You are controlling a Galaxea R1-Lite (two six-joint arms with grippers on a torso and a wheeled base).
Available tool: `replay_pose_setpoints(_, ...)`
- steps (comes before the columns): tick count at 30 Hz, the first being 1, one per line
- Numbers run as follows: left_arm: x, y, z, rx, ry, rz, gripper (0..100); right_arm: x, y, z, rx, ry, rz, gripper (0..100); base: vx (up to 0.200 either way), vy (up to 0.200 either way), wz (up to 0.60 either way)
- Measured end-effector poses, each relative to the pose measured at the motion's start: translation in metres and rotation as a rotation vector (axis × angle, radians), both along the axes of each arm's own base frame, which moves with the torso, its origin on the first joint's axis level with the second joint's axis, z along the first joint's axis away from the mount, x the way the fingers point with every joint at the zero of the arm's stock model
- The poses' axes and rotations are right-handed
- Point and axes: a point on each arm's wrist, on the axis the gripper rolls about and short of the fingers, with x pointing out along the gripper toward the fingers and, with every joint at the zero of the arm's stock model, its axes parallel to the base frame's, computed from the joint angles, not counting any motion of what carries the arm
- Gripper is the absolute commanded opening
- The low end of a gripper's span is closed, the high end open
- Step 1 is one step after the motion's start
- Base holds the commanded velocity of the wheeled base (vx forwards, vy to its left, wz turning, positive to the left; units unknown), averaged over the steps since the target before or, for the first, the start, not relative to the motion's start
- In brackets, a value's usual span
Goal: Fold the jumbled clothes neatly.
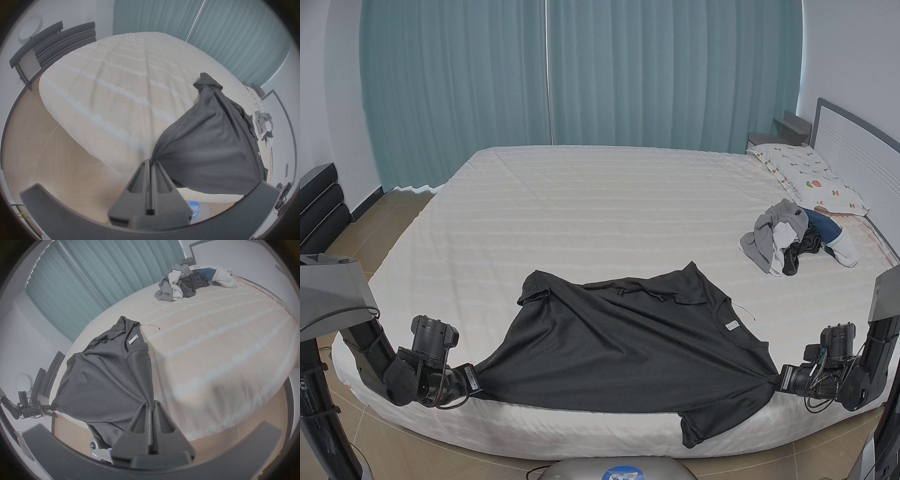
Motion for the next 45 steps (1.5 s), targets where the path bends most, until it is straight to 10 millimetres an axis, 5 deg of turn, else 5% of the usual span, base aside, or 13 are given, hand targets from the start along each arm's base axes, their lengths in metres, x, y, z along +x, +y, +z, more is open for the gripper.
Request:
replay_pose_setpoints(11, -0.009, -0.014, -0.003, 0.004, 0.051, -0.058, 0, 0.003, -0.009, 0.018, -0.019, -0.002, -0.019, 0, 0.0, 0.0, 0.0)
replay_pose_setpoints(20, -0.005, -0.02, -0.011, -0.016, 0.062, -0.06, 0, 0.011, -0.016, 0.001, -0.064, -0.008, -0.014, 0, 0.0, 0.0, 0.0)
replay_pose_setpoints(21, -0.005, -0.02, -0.011, -0.023, 0.065, -0.06, 0, 0.012, -0.018, -0.002, -0.067, -0.006, -0.019, 100, 0.0, 0.0, 0.0)
replay_pose_setpoints(22, -0.005, -0.021, -0.012, -0.031, 0.068, -0.062, 0, 0.012, -0.019, -0.004, -0.068, -0.003, -0.022, 100, 0.0, 0.0, 0.0)
replay_pose_setpoints(23, -0.005, -0.021, -0.013, -0.04, 0.071, -0.067, 100, 0.012, -0.02, -0.007, -0.069, 0.0, -0.025, 100, 0.0, 0.0, 0.0)
replay_pose_setpoints(45, 0.014, -0.014, 0.027, -0.285, -0.061, -0.001, 100, 0.034, -0.003, 0.004, 0.125, -0.198, -0.127, 100, 0.0, 0.0, 0.0)
